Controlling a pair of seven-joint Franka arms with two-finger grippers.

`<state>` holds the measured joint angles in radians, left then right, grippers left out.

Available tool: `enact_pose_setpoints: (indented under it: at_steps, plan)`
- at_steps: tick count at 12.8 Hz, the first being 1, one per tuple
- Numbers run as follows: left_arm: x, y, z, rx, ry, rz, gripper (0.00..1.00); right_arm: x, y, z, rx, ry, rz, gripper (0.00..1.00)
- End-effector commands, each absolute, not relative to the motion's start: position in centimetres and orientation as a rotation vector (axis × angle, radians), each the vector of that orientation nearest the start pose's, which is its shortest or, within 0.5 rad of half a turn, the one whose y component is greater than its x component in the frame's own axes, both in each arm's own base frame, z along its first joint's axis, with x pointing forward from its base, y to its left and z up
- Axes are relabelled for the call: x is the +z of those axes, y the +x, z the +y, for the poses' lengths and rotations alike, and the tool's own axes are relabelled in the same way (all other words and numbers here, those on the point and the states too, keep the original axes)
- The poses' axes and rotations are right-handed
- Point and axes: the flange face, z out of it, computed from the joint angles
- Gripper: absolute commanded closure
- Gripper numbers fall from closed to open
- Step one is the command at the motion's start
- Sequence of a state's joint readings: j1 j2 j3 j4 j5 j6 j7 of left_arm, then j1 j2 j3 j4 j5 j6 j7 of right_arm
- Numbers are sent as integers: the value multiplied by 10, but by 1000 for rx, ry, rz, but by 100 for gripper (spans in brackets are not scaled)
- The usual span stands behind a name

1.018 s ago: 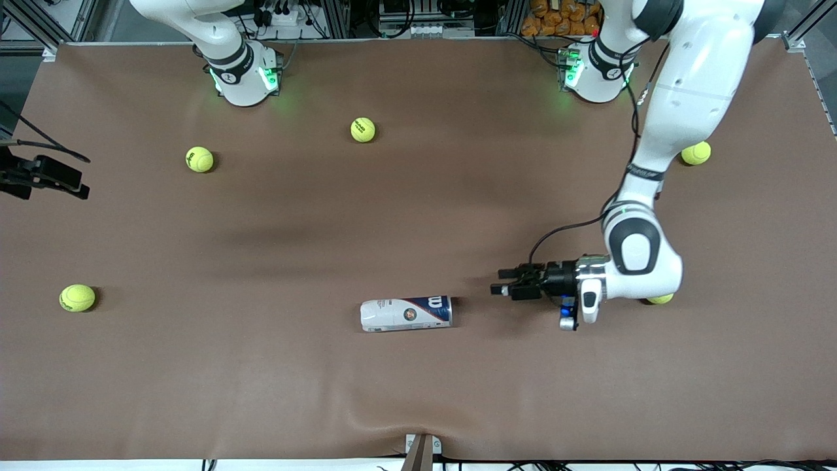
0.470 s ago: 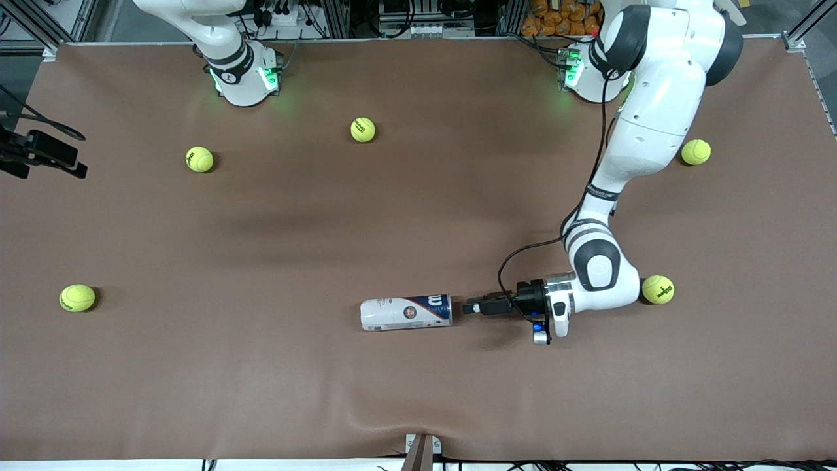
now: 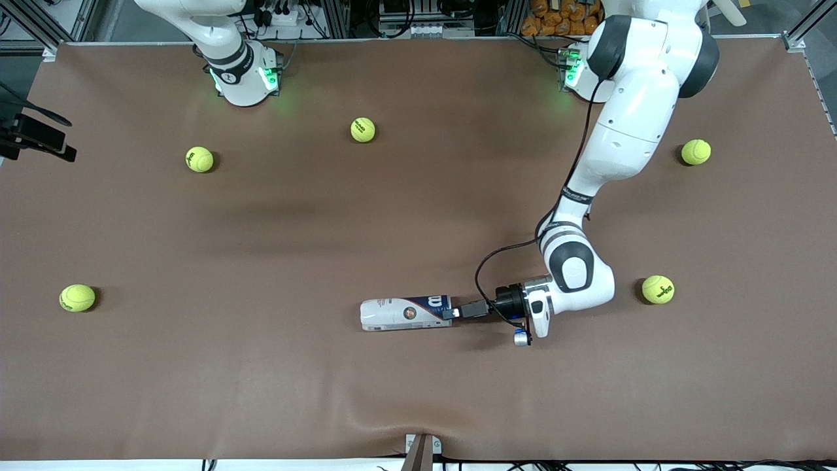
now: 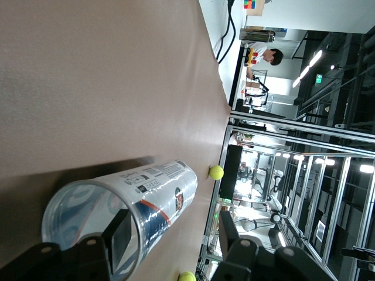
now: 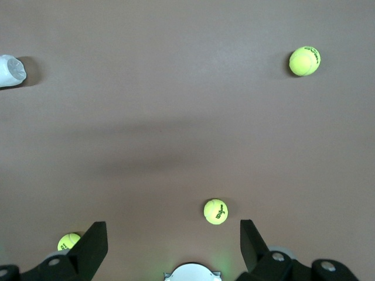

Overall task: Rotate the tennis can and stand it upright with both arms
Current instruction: 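Lift and rotate the can upright with the left gripper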

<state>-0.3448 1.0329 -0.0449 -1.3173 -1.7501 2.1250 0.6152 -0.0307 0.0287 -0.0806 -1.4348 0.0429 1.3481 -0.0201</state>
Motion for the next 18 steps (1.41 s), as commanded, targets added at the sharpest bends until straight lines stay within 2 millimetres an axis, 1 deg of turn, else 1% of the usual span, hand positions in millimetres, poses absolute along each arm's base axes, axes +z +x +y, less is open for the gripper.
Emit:
enact_pose_setpoints:
  at_steps: [1,2,3,4,6,7,9,10,11,12,13,15,16,17,18]
  plan:
    - [128,676,-333,17,1752,285,51,661,523,-50,190,-3088,191,0]
    - [131,676,-335,18,1748,280,79,661,523,-51,188,-3090,192,0]
    - [136,674,-343,16,1746,266,100,661,524,-52,178,-3090,194,0]
    - [146,676,-345,26,1740,254,100,662,524,-53,176,-3092,200,0]
    - [200,685,-348,66,1714,217,100,662,524,-52,169,-3096,194,0]
    - [223,688,-349,88,1712,184,100,665,522,-53,160,-3099,197,0]
    - [283,693,-352,119,1689,149,100,666,520,-54,158,-3098,199,0]
    - [312,689,-356,89,1702,154,100,666,521,-53,153,-3099,199,0]
    - [343,681,-368,36,1746,159,100,666,522,-53,144,-3100,197,0]
    - [375,676,-371,-6,1810,183,100,666,524,-54,129,-3099,199,0]
    - [401,665,-386,-64,1889,204,100,665,525,-56,124,-3099,207,0]
    - [448,644,-402,-134,2064,263,100,666,526,-57,112,-3100,209,0]
    - [475,631,-410,-115,2159,260,100,665,526,-58,119,-3099,214,0]
    - [493,621,-415,-88,2250,263,100,662,526,-62,138,-3092,227,0]
    - [511,603,-429,-51,2352,255,100,661,526,-59,145,-3094,215,0]
